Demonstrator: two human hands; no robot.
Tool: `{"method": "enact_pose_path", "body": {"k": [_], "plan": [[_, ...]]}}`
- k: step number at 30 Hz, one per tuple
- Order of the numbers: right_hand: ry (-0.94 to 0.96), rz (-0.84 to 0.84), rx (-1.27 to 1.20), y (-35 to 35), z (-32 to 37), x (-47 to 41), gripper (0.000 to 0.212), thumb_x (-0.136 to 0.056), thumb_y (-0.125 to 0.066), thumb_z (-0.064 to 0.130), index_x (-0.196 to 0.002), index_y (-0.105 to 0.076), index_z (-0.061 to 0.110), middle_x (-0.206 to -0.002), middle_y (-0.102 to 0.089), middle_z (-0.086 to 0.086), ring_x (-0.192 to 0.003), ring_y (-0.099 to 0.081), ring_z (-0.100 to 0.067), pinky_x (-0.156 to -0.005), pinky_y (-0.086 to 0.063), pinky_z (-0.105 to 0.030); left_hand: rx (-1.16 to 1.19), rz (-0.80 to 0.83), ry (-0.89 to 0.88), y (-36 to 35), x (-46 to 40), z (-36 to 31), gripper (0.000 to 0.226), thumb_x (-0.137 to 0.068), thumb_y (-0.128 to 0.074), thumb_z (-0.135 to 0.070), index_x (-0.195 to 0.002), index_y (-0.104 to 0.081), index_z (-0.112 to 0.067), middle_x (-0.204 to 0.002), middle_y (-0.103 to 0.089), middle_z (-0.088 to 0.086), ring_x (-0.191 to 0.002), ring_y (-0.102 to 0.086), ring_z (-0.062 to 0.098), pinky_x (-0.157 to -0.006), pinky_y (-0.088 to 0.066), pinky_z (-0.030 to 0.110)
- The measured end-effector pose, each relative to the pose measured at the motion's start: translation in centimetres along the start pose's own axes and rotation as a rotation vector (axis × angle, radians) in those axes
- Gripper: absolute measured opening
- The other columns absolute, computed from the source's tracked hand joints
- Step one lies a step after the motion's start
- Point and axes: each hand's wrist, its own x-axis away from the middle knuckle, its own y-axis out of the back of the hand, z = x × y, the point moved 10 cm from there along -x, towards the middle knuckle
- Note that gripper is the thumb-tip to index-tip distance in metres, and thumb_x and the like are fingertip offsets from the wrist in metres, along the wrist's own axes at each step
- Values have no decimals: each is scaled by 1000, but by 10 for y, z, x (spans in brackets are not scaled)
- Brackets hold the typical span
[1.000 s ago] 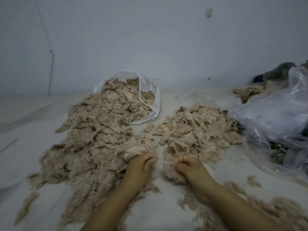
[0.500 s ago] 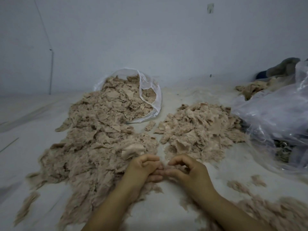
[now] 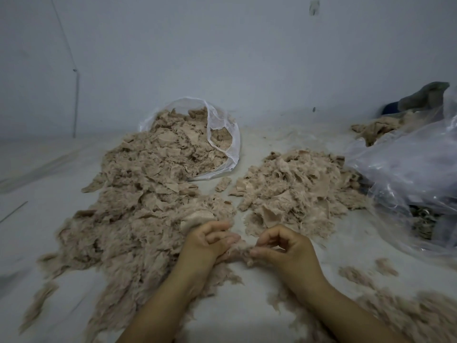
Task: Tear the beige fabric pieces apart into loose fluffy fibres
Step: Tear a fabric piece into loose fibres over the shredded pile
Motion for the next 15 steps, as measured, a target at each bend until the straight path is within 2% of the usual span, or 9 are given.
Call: {"method": "enact_pose_path", "body": {"k": [2, 5, 9, 13, 15], "plan": [[-7, -5, -31, 1, 0, 1, 21, -62, -83, -2, -68, -66, 9, -70, -68, -2, -65, -62, -8, -62, -51, -18, -3, 25, 6, -3, 1, 1, 19, -84, -64, 0, -101, -62, -7, -86, -74, 8, -79, -72, 17, -58, -54, 21], [-2, -17, -39, 2, 2, 1, 23, -62, -83, -2, -66, -66, 13, -70, -68, -3, -66, -63, -10, -63, -53, -20, 45, 131, 66, -16, 5, 8, 45, -68, -77, -17, -109, -61, -10, -95, -72, 14, -82, -71, 24, -65, -57, 28], [-70, -49, -142, 5, -6, 1, 23, -63, -82, 0, -65, -67, 17, -70, -69, -8, -66, -65, -17, -62, -54, -21, -265, 123, 24, -16, 9, 5, 46, -74, -73, 6, -111, -62, -19, -85, -72, 8, -70, -69, 15, -62, -54, 23], [-164, -116, -295, 14, -17, 0, 19, -63, -80, 0, -70, -66, 10, -69, -67, -9, -64, -66, -17, -59, -53, -19, -184, 133, 40, -16, 10, 2, 49, -76, -59, 22, -113, -60, -10, -66, -70, 0, -59, -66, 10, -57, -55, 23], [-177, -108, -305, 13, -17, 0, 20, -58, -81, 5, -70, -66, 10, -69, -67, -10, -65, -65, -17, -60, -55, -21, -39, 137, 89, -17, 9, 5, 44, -81, -52, 19, -115, -57, -8, -76, -72, 9, -71, -70, 22, -63, -58, 31]]}}
